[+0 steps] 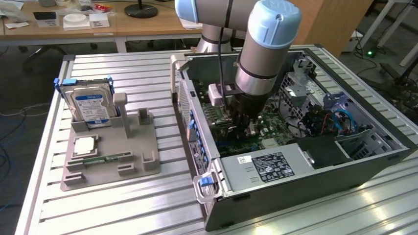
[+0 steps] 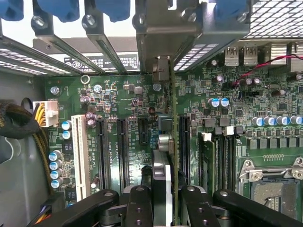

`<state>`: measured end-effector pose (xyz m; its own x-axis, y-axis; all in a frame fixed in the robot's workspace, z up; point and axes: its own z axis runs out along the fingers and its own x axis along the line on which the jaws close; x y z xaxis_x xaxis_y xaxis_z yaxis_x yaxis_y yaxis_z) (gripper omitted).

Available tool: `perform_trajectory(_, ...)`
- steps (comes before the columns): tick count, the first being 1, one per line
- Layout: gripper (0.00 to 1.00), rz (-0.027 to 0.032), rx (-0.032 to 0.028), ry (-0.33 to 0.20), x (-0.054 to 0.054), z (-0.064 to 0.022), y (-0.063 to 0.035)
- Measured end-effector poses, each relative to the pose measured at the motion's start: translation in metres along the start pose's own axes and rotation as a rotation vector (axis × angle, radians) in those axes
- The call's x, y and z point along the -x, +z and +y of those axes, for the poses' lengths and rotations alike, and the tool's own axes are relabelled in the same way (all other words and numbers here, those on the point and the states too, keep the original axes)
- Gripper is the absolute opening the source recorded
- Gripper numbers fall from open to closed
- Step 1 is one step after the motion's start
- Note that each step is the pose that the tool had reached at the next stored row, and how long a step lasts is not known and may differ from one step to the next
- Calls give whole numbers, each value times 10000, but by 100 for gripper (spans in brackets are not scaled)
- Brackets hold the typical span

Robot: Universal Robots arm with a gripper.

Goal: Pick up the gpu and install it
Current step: 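Insert the gpu into the slot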

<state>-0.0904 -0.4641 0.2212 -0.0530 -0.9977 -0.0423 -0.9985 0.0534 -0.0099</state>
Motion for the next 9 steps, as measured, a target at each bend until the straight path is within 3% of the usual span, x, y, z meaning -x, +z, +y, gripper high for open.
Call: perform_trajectory(9, 28, -1, 3, 0, -1, 0, 35)
